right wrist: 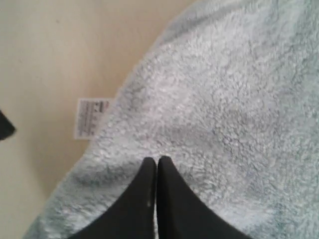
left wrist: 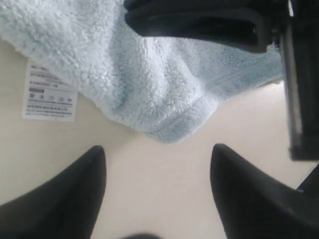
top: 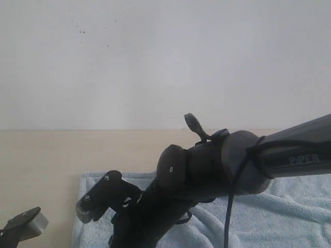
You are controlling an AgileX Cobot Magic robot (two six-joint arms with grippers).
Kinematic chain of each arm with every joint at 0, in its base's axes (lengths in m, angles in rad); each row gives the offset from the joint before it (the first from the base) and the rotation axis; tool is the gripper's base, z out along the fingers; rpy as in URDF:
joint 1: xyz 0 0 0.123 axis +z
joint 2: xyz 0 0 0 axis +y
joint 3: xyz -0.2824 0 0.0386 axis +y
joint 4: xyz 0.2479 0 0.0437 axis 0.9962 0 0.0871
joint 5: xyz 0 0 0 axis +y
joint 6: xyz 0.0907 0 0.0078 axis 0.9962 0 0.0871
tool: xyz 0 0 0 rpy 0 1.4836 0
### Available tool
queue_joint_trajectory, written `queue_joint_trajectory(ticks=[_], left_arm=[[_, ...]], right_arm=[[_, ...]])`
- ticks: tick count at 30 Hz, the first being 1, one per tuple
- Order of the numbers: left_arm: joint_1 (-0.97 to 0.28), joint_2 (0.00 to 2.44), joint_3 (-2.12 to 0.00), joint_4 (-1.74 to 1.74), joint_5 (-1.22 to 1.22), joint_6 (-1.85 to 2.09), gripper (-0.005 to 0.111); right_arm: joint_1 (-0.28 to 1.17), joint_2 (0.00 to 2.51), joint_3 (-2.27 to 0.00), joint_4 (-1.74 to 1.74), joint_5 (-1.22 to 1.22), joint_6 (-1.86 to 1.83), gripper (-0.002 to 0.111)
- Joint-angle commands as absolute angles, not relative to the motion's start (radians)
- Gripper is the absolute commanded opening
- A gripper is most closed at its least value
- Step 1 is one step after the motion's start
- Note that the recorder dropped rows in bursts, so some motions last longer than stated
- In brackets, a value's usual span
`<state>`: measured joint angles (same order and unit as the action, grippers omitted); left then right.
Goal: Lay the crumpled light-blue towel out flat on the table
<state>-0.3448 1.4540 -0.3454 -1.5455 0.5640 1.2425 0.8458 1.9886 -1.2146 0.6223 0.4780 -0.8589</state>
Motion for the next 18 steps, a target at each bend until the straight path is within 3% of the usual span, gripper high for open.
queue_joint_trajectory(ticks=[1, 18], left_arm=[[-0.350, 1.456, -0.310, -1.552, 0.577, 1.274, 0.058], [-0.350, 1.456, -0.303, -1.651, 0.686, 1.342, 0.054]], right_arm=[[0.847, 2.018, -1.218, 0.356, 0.472, -0.680, 0.000], [0.603, 2.066, -1.218, 0.237, 0.494, -0.521, 0.000]])
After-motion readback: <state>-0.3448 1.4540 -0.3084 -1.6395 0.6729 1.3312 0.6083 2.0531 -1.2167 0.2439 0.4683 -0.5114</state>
